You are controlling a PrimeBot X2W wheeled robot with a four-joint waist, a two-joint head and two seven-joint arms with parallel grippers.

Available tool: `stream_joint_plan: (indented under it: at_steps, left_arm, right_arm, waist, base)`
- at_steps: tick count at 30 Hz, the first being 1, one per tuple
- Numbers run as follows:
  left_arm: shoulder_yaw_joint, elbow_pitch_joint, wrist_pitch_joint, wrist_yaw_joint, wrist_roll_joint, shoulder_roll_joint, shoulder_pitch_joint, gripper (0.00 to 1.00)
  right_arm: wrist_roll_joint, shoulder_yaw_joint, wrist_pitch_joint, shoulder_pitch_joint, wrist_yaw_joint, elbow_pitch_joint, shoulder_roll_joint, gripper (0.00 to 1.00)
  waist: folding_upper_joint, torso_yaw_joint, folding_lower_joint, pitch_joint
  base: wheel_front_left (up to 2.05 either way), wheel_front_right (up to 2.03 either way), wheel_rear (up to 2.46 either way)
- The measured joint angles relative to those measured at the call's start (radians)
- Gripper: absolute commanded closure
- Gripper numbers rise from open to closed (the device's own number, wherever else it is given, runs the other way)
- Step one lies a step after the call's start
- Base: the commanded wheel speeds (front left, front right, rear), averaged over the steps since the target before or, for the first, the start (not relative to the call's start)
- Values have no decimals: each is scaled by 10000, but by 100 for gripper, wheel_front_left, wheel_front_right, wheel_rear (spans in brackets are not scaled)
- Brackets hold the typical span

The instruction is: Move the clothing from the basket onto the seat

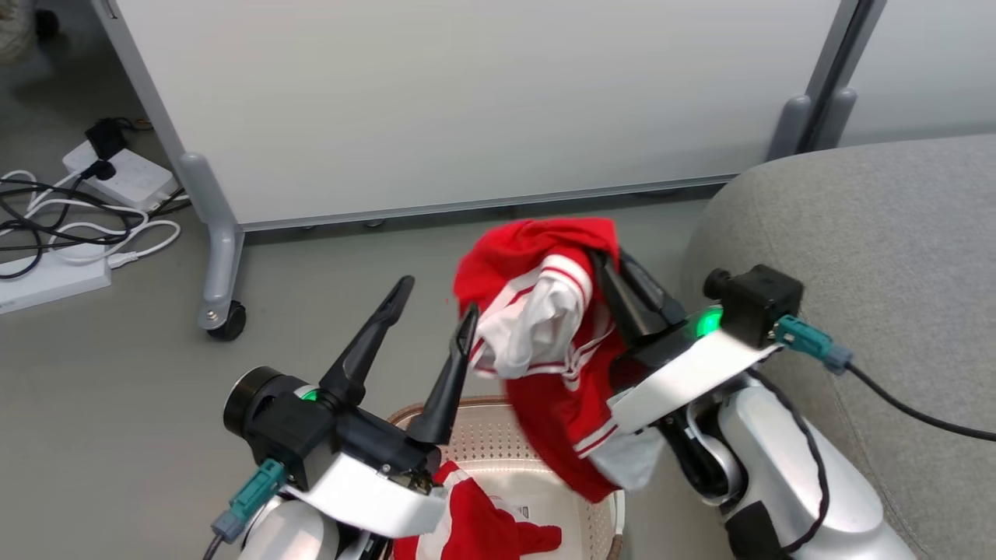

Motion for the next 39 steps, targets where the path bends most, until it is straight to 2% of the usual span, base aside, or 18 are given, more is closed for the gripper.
stream_joint_plan:
  at_steps: [7, 12, 21, 39]
  left_arm:
    - [-769, -69, 347, -188, 176, 311, 20, 0]
    - [-1384, 52, 859, -295, 194, 593, 30, 0]
    - [-2259, 228, 1553, -366, 42, 1262, 40, 0]
    - [-2847, -132, 1983, -410, -295, 1879, -206, 0]
  right_arm:
    - [-800, -1438, 0, 330, 0, 222, -21, 100]
    - [-1101, -2096, -2, 626, 0, 267, -107, 100]
    - [-1258, -2631, 0, 1028, 0, 311, -136, 100]
    - [-1348, -3488, 0, 1313, 0, 61, -82, 100]
  waist:
    - [0, -540, 0, 144]
    - [0, -1094, 0, 260]
    - [0, -2162, 0, 427]
    - [0, -4149, 0, 989]
  base:
    - [0, 0, 0]
    - [0, 0, 0]
    - [0, 0, 0]
    - [0, 0, 0]
